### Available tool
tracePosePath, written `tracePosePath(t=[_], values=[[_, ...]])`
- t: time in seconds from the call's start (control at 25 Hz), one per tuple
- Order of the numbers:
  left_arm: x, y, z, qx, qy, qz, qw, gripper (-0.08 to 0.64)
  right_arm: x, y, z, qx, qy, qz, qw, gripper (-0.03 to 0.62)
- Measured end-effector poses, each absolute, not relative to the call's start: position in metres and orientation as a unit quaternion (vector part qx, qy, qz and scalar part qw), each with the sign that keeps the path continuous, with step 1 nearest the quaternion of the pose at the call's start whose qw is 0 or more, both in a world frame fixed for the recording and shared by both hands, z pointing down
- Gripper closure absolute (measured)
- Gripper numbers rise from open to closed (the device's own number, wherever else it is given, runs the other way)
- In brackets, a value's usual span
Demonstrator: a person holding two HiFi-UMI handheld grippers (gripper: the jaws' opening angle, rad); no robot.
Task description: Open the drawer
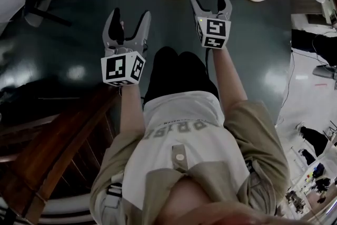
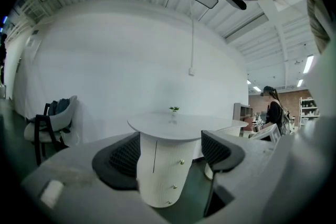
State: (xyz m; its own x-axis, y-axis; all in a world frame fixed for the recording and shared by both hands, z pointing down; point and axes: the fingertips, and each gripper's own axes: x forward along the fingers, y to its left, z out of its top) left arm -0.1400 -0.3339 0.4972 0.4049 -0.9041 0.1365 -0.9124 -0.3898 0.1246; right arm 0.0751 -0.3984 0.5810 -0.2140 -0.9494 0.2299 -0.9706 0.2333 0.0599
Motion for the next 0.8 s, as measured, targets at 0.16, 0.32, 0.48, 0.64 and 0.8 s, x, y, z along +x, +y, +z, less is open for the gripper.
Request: tracePosePath(t=[0.16,0.32,0.48,0.64,0.8], values=[[-0.135,-0.348,0.548,0.835,-0.542,0.021,0.092,0.193,0.067,-0.433,0.629,0.615,-0.779,0.045,0.111,0.242],[-0.131,-0.357,0.595,0.834,-0.543,0.022,0.093,0.193,0.054,-0.469,0.681,0.607,-0.784,0.051,0.120,0.247],[-0.127,-0.363,0.634,0.834,-0.544,0.022,0.091,0.193,0.049,-0.498,0.721,0.607,-0.784,0.057,0.119,0.261],[-0.127,-0.367,0.665,0.833,-0.545,0.022,0.095,0.193,0.044,-0.520,0.739,0.607,-0.784,0.048,0.121,0.284],[-0.129,-0.371,0.683,0.830,-0.549,0.016,0.093,0.193,0.040,-0.532,0.745,0.610,-0.782,0.035,0.124,0.330]])
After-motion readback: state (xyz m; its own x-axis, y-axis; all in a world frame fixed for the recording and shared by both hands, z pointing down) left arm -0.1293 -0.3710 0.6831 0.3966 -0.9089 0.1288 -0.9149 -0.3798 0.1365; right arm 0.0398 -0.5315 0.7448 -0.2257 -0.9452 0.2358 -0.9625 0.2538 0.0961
